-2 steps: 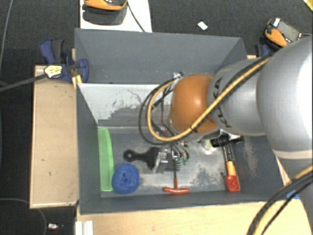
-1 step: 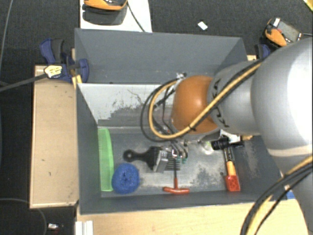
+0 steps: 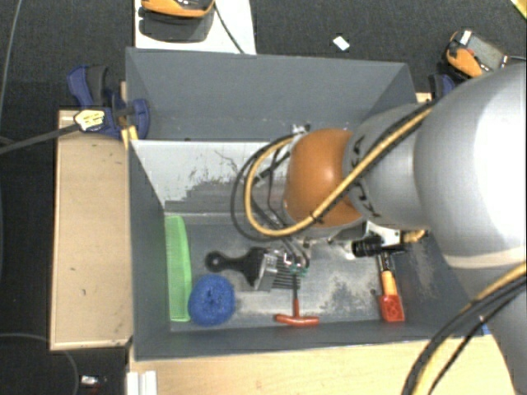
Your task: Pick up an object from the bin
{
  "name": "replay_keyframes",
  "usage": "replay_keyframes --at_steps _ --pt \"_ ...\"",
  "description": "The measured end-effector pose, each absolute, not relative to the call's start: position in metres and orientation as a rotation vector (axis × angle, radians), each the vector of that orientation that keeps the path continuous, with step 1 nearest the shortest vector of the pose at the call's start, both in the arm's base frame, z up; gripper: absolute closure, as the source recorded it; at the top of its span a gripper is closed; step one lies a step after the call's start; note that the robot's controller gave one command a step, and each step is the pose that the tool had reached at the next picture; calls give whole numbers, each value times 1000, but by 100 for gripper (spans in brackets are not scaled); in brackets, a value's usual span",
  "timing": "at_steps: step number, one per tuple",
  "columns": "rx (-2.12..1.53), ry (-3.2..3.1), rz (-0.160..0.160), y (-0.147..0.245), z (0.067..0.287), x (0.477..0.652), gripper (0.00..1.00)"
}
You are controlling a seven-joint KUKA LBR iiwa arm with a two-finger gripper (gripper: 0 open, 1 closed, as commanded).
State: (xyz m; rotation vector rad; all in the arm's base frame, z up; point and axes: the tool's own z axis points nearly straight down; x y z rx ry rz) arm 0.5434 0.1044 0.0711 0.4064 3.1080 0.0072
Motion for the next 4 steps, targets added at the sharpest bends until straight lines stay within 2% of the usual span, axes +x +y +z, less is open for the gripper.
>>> replay_keyframes --at_steps 1,2,3,4 --pt "531 3088 9 128 71 535 0" --pt "619 3074 8 127 70 526 100" --pt "620 3074 8 127 71 526 100" --pt "619 3082 2 126 108 524 100"
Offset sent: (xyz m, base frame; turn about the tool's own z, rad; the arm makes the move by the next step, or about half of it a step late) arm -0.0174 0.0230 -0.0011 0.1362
